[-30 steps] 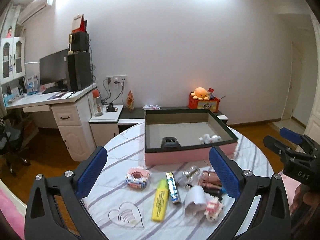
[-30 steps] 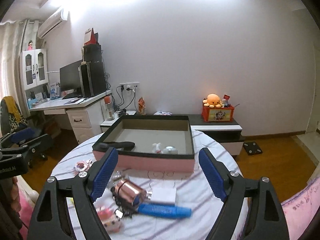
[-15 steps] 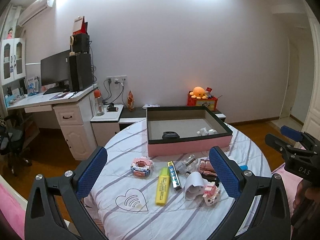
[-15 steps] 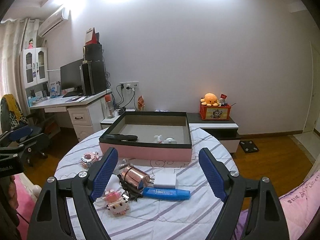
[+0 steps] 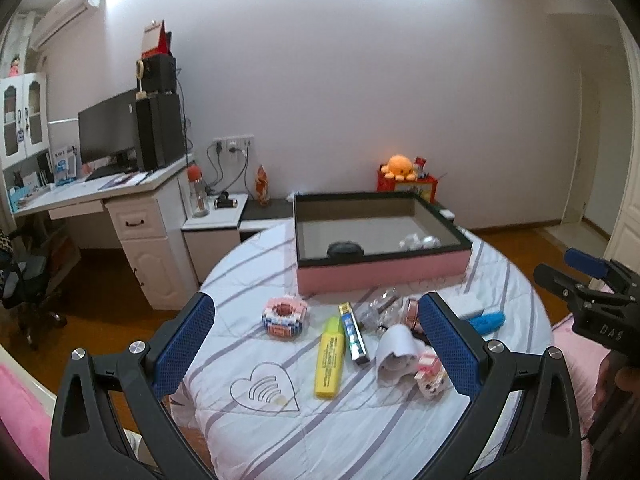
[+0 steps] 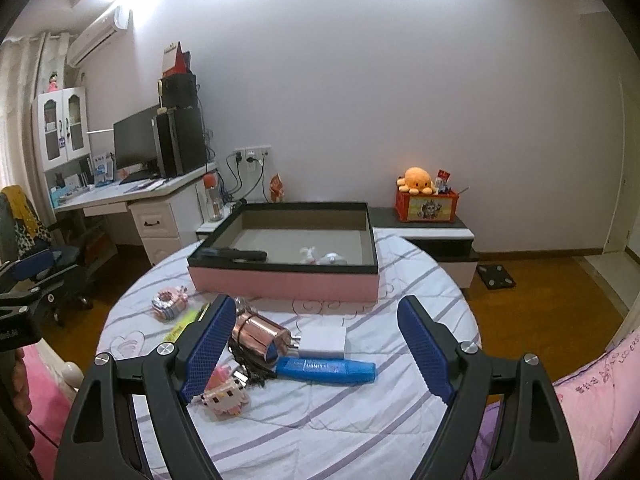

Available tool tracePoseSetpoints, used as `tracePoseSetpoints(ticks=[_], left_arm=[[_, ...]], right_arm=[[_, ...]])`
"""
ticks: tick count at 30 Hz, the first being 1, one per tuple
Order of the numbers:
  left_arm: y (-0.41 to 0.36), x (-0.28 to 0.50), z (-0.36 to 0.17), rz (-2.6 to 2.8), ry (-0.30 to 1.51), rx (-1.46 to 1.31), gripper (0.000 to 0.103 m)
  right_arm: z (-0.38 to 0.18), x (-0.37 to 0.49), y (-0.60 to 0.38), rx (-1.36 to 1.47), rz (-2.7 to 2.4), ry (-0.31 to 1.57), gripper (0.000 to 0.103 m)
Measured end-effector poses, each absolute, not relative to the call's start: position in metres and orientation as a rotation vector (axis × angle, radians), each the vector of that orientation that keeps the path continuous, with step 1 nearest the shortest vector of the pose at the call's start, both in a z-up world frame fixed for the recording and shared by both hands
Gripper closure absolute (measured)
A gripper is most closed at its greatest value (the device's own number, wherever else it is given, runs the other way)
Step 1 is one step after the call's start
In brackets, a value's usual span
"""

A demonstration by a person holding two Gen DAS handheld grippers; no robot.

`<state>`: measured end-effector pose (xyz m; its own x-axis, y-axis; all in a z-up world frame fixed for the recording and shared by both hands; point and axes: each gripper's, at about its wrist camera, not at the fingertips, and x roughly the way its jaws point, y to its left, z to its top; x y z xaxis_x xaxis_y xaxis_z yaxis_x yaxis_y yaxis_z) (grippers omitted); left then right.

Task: Organize rigid objects
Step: 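Withdraw both grippers from the box back toward the remaining items, then grasp the pink block figure with the right gripper while the left gripper grasps the white plug adapter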

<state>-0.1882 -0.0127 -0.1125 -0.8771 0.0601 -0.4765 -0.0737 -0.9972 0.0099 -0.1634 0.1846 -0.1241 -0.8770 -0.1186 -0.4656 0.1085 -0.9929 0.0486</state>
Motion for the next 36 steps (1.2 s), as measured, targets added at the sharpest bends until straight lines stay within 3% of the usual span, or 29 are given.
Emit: tracePoseSetpoints(ticks=[14,22,31,32,35,36], left_arm=[[0.012,-0.219,-0.172,2.819,0.081,-1.014,0.0],[-0.015,-0.222,-0.179,2.843,-0.017,-1.107,0.0],[-0.028,-0.216,-0.19,2.826,0.017,-1.16,0.0],[-0.028,-0.216,-0.191,2.82,0.018,-1.169,0.0],[-0.024,-0.217,-0.193,2.805,0.026,-1.174,0.0],[-0.022,-0.217,-0.194,2.797,0.028,-1.172,0.0]], right_arm=[[-0.181,-0.19,0.193,0.997,-2.857,-0.051,0.019],[-0.204,-0.191,0.158,1.063,-2.68,0.002,0.019],[-0.224,-0.2,0.116,1.105,-2.572,0.052,0.019],[-0.226,-0.202,0.114,1.109,-2.566,0.052,0.021],[-0.229,-0.206,0.113,1.113,-2.532,0.041,0.052],[-0.231,-0.206,0.114,1.125,-2.52,0.041,0.054]])
